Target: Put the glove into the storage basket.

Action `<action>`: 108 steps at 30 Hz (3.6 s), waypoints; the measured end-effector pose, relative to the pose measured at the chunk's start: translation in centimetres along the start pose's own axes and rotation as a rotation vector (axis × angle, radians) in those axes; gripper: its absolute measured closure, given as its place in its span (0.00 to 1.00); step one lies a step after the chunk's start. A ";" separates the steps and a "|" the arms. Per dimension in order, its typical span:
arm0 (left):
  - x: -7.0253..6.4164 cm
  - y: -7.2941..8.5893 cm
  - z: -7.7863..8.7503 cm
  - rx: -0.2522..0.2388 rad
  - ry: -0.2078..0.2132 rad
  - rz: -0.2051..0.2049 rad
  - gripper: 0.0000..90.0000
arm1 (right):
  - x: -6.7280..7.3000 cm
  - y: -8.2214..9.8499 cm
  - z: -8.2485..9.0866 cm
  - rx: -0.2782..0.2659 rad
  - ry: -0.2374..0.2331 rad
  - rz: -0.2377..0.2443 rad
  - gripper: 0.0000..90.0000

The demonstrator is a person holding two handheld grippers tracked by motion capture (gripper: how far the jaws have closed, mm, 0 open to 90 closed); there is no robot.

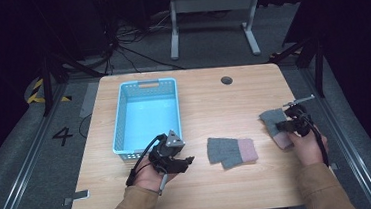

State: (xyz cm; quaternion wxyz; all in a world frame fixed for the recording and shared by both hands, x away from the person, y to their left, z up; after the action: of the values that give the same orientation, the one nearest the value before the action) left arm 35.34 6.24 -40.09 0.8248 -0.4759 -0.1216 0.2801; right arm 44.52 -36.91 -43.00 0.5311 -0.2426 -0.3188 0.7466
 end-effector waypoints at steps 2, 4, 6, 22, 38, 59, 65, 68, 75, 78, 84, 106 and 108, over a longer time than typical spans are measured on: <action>0.0 0.0 0.0 0.002 0.002 0.000 0.51 | 0.3 -0.5 0.8 -0.024 -0.016 0.016 0.93; 0.0 0.0 0.0 0.003 0.004 -0.002 0.51 | 0.5 -0.7 1.1 -0.032 -0.024 0.021 0.93; -0.1 -0.1 0.0 0.002 0.005 -0.003 0.52 | 0.9 -1.1 1.8 -0.045 -0.042 0.037 0.93; -0.2 -0.2 -0.3 -0.003 0.047 0.008 0.52 | 5.9 -3.2 4.4 -0.104 -0.278 0.213 0.92; -0.9 -0.2 -1.0 0.011 0.060 -0.002 0.54 | 10.5 -3.5 4.4 -0.077 -0.493 0.403 0.92; -2.0 0.2 -2.6 0.017 0.056 0.037 0.65 | 14.9 -2.1 2.3 0.013 -0.574 0.563 0.92; -2.4 0.4 -3.4 0.041 0.066 0.037 0.73 | 15.8 -1.3 1.4 0.060 -0.569 0.595 0.91; -2.8 0.7 -3.9 0.056 0.062 -0.015 0.76 | 16.1 -0.9 1.1 0.063 -0.560 0.608 0.79; -3.3 0.9 -4.9 0.065 0.042 -0.029 0.72 | 14.1 -1.3 3.3 -0.011 -0.538 0.546 0.68; -3.6 0.8 -5.6 0.079 0.039 -0.039 0.72 | 12.5 -0.9 4.2 -0.013 -0.498 0.504 0.68; -3.3 0.8 -6.5 0.087 0.055 -0.010 0.72 | 9.9 0.1 5.3 -0.008 -0.450 0.444 0.69; -3.0 1.3 -7.8 0.111 0.042 0.009 0.75 | 7.2 2.4 4.7 0.083 -0.435 0.409 0.70; -3.0 1.3 -7.9 0.116 0.044 0.014 0.75 | 7.3 2.5 4.6 0.085 -0.434 0.411 0.70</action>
State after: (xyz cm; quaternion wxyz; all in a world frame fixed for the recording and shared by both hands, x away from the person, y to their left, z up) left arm 36.13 -0.70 -45.12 0.8514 -0.4344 -0.0836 0.2820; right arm 37.39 -31.54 -41.91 0.2977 -0.1144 -0.3377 0.8856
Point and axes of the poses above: each handheld gripper's, and its own axes: z roughly backward along the jaws, y roughly out of its underside, x roughly to its left, the point moved 1 cm from there along -z, roughly forward along the jaws, and after that the axes turned 15 degrees about -x, right-handed, at the moved point
